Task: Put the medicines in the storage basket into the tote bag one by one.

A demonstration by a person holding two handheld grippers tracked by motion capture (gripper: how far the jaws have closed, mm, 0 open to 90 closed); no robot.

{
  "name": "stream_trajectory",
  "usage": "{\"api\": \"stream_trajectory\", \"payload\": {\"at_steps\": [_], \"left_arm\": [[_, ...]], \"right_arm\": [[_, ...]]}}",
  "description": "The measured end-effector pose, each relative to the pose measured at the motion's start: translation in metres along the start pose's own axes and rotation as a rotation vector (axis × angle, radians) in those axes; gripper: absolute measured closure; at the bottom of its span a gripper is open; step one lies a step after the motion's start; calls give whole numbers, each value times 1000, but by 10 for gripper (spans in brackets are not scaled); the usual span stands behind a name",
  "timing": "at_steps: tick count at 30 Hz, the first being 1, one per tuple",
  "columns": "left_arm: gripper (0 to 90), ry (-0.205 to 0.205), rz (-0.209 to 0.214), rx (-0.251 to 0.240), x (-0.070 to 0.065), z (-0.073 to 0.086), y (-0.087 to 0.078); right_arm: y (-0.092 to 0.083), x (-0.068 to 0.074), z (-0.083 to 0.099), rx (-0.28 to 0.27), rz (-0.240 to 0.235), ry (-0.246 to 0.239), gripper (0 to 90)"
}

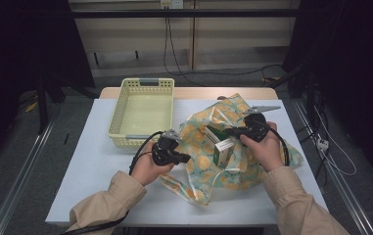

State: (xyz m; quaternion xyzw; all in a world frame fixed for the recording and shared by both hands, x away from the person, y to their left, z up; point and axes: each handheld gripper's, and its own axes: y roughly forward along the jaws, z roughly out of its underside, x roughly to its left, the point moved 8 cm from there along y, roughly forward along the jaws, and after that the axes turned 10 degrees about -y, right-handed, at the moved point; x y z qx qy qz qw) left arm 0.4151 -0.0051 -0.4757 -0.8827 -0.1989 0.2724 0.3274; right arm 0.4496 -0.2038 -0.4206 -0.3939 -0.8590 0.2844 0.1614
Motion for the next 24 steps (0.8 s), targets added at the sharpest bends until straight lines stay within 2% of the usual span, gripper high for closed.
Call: {"api": "stream_trajectory", "payload": {"at_steps": [1,3,4,5,6,8,9,10,11,12,13,16,17,20,24], "left_arm": [[900,-3,20,-6,0,1,0],[900,-3,7,-16,3,3,-1],[900,1,28,-17,4,4,-3],[852,-3,8,-23,6,4,-4],[720,-6,5,-14,7,5,-6],[688,1,4,-9,7,7,-8],[627,-2,-6,-5,8,8,-9],[545,-7,-36,0,9,10,-10],[488,-23,-13,-1,8,11,-10],[474,-22,-25,4,8,13,-11],[445,-26,-13,3,6,15,-10],[324,-46,-26,13,4,19,-11],[305,-53,-8,11,2,21,-10],[285,-47,-16,31,-2,27,-8],[277,-60,-4,50,-5,32,-1]], "right_arm": [[0,-1,0,0,0,0,892],[0,-1,0,-1,2,2,892],[0,-1,0,0,2,2,892],[1,-1,0,1,2,1,892],[1,-1,0,2,2,1,892],[2,0,0,3,1,-2,892],[3,0,0,4,0,-1,891],[3,1,0,5,1,-2,892],[4,1,0,3,1,-5,891],[4,1,0,5,0,-4,892],[4,2,0,6,0,-5,891],[4,2,0,8,1,-10,891],[4,2,0,8,2,-10,891],[3,3,0,9,3,-11,891],[2,3,0,8,4,-12,891]]}}
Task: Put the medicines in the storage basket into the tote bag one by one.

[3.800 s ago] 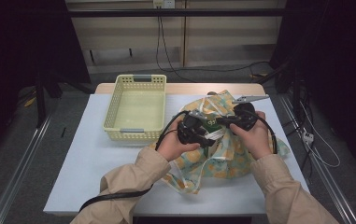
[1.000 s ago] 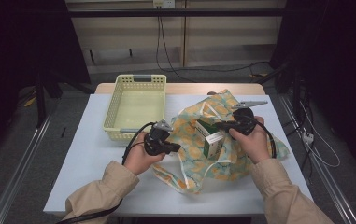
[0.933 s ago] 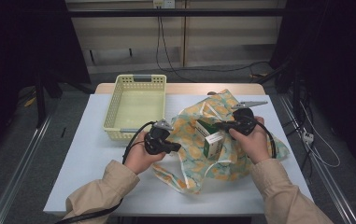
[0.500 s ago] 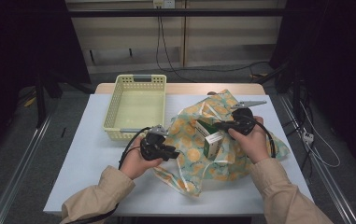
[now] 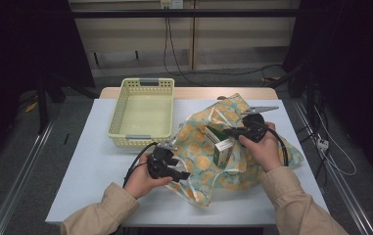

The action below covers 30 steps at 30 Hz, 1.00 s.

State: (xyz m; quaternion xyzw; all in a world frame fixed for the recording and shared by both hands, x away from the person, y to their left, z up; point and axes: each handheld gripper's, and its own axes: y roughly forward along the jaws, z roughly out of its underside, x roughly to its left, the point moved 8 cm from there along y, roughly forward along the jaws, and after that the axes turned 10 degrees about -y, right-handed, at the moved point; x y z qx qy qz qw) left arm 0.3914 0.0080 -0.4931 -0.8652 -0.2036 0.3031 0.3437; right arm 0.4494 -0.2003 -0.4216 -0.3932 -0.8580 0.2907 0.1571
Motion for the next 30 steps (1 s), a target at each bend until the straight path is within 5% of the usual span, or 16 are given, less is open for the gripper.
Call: {"api": "stream_trajectory", "payload": {"at_steps": [5,9,20,22,30], "left_arm": [[274,-14,0,14,-1,-1,11],[369,-33,1,5,0,-7,18],[874,-27,32,-63,0,-33,16],[900,-24,3,-66,-2,-37,14],[900,-6,16,-76,-12,-52,-2]], "right_arm": [[-1,0,0,-2,0,4,891],[-1,-1,-1,-3,0,2,891],[-2,-2,-1,-6,-2,4,891],[-2,-2,0,-6,-1,4,891],[-4,-1,0,-8,1,1,892]]}}
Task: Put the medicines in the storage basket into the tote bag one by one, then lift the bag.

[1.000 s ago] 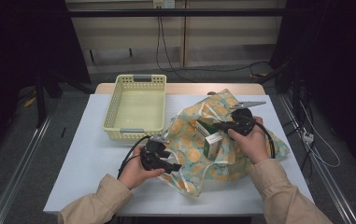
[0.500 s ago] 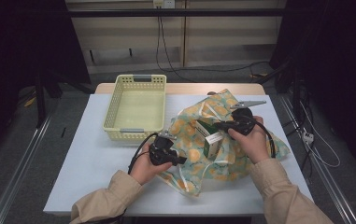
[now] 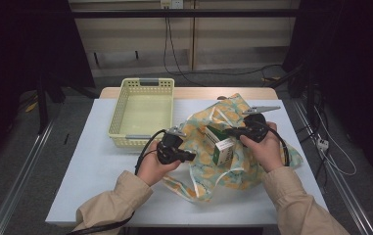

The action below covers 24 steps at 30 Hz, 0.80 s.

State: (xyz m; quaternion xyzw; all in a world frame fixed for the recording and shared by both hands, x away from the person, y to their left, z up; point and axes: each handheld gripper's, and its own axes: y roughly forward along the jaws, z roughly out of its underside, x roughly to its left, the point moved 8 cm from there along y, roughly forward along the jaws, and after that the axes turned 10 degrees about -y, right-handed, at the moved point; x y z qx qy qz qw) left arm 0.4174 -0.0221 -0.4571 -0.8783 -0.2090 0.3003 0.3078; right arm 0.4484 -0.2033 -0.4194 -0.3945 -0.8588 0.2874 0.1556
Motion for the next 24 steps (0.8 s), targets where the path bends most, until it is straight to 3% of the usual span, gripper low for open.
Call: {"api": "stream_trajectory", "payload": {"at_steps": [2,3,4,7,15,16,17,24], "left_arm": [[900,3,-1,-7,-1,-7,-4],[900,1,-22,-18,-1,-12,-7],[900,8,0,-17,-3,-16,-10],[900,18,-4,-37,-7,-31,-19],[900,76,-37,-92,-20,-75,-52],[900,78,-69,-103,-20,-80,-55],[900,82,-44,-110,-23,-86,-61],[900,104,-70,-163,-29,-121,-87]], "right_arm": [[-2,-1,-1,-3,2,1,892],[-4,-1,-2,-4,3,2,893],[-6,-2,-3,-9,6,3,892],[-11,-6,-7,-15,15,1,893],[-26,-14,-23,-46,34,-2,893],[-29,-16,-26,-49,40,-2,893],[-31,-17,-28,-55,43,-2,893],[-44,-23,-49,-82,59,-7,894]]}}
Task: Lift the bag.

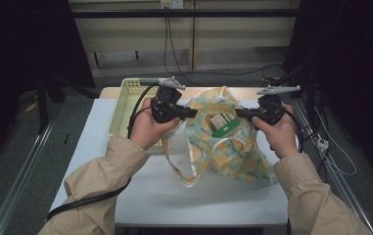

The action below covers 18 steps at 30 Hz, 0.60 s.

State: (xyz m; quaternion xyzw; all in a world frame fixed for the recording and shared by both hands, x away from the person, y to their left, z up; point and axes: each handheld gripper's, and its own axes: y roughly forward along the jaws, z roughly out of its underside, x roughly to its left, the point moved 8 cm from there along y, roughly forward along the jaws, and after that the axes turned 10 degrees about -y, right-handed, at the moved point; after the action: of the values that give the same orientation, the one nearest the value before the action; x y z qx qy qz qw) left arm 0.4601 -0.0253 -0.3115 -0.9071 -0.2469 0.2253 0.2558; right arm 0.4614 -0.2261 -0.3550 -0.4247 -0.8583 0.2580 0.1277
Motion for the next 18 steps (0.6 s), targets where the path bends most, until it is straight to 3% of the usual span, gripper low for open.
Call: {"api": "stream_trajectory", "payload": {"at_steps": [10,18], "left_arm": [[900,-18,4,-63,2,-43,-14],[900,-4,-2,-110,1,-68,-24]], "right_arm": [[-11,-3,-28,-57,10,15,895],[-22,-11,-43,-104,19,39,895]]}}
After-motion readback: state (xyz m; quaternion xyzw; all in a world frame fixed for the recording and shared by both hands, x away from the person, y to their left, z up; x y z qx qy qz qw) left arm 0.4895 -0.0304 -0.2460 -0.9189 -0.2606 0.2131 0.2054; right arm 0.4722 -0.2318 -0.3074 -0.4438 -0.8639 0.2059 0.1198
